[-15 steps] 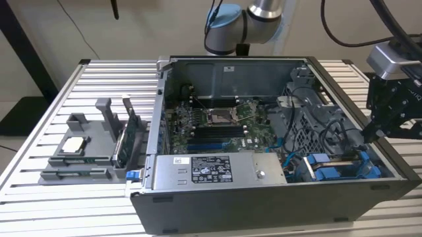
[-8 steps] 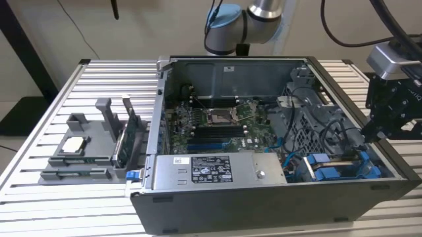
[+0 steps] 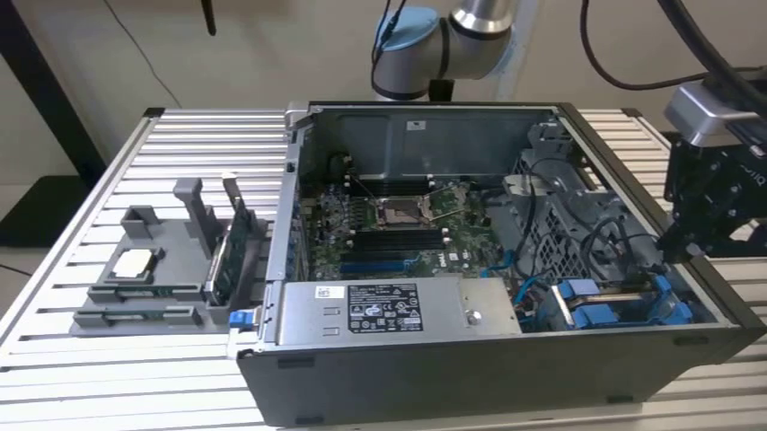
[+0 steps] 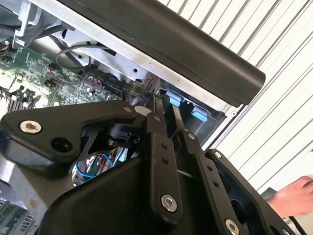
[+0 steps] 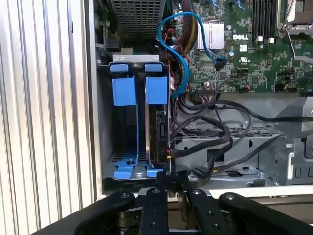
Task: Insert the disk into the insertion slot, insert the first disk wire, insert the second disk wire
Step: 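Insert the second disk wire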
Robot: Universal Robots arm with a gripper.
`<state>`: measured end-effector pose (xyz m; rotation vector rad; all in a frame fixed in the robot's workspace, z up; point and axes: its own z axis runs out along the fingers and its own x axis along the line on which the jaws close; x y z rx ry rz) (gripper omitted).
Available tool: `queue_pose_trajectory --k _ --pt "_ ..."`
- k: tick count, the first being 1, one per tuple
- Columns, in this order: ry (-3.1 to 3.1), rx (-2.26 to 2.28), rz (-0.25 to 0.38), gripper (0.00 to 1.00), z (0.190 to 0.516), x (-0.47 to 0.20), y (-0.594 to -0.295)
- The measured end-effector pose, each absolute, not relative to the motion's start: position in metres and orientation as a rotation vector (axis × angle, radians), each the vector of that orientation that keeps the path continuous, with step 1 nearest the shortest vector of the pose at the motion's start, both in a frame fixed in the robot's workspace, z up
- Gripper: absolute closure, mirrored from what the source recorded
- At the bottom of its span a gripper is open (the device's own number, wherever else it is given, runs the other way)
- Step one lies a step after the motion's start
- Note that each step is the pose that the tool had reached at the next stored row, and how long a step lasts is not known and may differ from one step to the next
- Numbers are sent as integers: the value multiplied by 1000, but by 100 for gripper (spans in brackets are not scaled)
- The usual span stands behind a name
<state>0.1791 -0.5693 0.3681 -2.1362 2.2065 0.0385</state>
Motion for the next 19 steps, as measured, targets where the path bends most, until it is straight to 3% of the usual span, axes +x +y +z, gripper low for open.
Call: queue_pose_trajectory --k 5,6,19 --pt "2208 -2135 39 79 368 179 -568" --pt "2208 -2135 38 84 368 179 -568" --pt "2209 -2133 38 84 382 163 -567"
